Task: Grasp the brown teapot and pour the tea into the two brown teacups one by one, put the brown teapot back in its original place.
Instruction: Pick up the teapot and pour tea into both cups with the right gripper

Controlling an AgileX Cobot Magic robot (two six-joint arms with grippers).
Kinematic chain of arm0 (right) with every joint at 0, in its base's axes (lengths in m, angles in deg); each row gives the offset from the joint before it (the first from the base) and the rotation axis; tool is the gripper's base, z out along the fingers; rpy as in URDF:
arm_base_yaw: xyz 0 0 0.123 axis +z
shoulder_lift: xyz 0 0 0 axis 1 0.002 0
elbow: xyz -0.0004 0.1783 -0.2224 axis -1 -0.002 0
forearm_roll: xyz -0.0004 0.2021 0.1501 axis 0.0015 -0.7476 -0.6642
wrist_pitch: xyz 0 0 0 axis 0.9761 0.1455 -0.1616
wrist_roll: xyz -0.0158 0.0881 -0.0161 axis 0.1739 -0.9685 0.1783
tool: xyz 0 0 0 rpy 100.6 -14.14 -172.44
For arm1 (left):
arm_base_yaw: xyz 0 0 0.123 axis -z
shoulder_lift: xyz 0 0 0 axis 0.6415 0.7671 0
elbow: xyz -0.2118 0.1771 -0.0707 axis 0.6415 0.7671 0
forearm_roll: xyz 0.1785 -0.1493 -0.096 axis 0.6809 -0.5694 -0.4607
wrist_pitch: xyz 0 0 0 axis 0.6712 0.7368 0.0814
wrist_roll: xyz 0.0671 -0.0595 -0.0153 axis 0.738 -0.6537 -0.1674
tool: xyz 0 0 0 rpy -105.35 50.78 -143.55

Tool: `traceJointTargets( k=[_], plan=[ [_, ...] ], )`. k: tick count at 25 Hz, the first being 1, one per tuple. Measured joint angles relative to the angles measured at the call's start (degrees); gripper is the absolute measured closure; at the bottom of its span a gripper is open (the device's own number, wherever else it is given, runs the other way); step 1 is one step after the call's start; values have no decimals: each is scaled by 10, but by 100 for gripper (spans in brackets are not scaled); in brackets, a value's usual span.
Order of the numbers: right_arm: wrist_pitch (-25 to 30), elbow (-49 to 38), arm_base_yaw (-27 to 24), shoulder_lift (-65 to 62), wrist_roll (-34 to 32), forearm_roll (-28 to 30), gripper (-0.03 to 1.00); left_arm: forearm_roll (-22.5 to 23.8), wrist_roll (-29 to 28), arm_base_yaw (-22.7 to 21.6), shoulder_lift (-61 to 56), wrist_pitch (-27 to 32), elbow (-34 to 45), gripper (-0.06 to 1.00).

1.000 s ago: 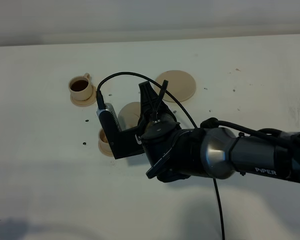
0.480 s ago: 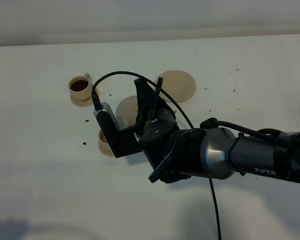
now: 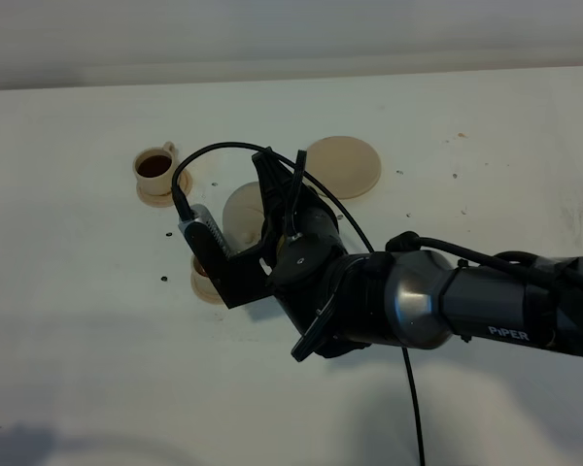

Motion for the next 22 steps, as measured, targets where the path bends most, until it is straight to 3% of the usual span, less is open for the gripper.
traceJointTargets(
  k=[22],
  plan=[
    [1,0,0,0,61,50,85,3,0,0,0,0,0,47]
  ],
)
